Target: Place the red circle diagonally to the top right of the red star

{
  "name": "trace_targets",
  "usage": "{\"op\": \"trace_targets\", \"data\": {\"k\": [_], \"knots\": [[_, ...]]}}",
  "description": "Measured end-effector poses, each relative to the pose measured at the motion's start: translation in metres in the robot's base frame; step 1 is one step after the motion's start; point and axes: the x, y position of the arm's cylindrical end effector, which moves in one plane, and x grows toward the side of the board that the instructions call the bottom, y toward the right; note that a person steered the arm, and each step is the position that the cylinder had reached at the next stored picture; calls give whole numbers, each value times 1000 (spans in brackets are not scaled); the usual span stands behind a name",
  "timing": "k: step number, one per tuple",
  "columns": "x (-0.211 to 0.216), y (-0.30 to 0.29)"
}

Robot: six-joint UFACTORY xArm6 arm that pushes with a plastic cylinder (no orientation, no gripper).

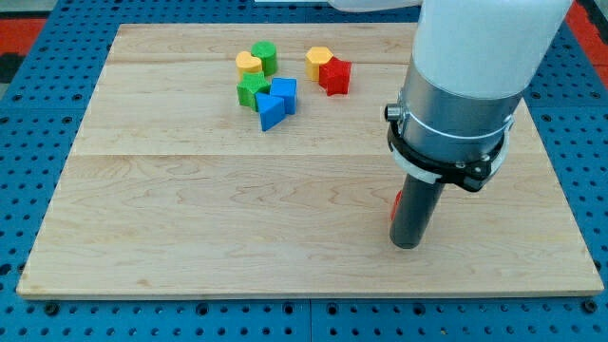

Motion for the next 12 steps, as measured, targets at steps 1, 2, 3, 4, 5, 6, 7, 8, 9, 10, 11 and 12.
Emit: {"op": "trace_targets", "data": {"k": [1, 2, 3, 4, 5, 6, 7, 8, 9, 10, 11, 12], "knots": [[-2, -23], [-25, -27], [-29, 13], [-28, 27], [-55, -31], [-75, -72], [-82, -99], [-63, -94], [-2, -75], [38, -32], [41, 28], [27, 49]]}}
